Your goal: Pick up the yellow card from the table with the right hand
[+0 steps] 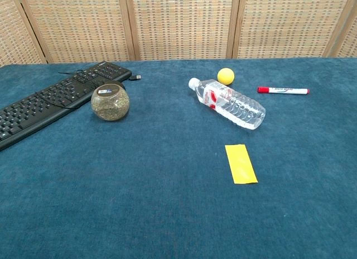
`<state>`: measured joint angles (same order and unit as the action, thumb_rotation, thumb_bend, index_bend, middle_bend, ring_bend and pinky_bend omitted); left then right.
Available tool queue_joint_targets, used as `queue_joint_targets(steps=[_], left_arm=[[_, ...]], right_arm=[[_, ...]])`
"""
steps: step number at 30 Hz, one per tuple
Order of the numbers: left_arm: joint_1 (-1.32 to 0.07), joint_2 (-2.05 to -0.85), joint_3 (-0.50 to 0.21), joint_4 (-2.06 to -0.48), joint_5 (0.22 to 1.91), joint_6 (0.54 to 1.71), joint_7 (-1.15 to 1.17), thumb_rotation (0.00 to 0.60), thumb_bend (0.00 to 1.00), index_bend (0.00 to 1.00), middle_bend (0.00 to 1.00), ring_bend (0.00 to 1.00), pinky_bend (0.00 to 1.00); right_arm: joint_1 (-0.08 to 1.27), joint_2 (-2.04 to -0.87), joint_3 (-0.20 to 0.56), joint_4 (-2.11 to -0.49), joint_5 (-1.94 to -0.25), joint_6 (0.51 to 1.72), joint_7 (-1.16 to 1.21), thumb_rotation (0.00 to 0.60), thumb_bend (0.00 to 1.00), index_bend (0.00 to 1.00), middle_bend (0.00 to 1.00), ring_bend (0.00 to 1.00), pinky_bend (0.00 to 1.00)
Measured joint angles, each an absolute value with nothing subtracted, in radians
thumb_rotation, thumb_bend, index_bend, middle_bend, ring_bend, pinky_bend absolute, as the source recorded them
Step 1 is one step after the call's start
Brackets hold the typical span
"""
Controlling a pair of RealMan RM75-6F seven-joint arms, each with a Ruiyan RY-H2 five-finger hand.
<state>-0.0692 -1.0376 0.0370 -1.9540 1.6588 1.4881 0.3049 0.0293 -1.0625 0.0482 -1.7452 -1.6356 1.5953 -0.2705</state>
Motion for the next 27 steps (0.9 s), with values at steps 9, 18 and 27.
queue_joint_targets(steps=[9,18,27], left_arm=[[-0.071,-1.034,0.033,-1.958,1.649,1.483,0.297,0.600,0.00,0.00,0.00,0.00,0.00],[-0.095,-1.039,0.013,-1.961,1.597,1.441,0.304,0.600,0.00,0.00,0.00,0.00,0.00],[-0.112,-1.042,-0.005,-1.959,1.540,1.414,0.305,0.600,0.00,0.00,0.00,0.00,0.00]], right_arm=[[0.036,-1.064,0.042,-1.749,-1.637,1.572,-0.275,0.600,0.00,0.00,0.00,0.00,0.00],[0.164,-1.069,0.046,-1.767,-1.671,1.374,-0.280,0.600,0.00,0.01,0.00,0.00,0.00],[0.408,-1.106,0.093,-1.799,-1.672,1.052,-0.276,0.600,0.00,0.06,0.00,0.00,0.00]])
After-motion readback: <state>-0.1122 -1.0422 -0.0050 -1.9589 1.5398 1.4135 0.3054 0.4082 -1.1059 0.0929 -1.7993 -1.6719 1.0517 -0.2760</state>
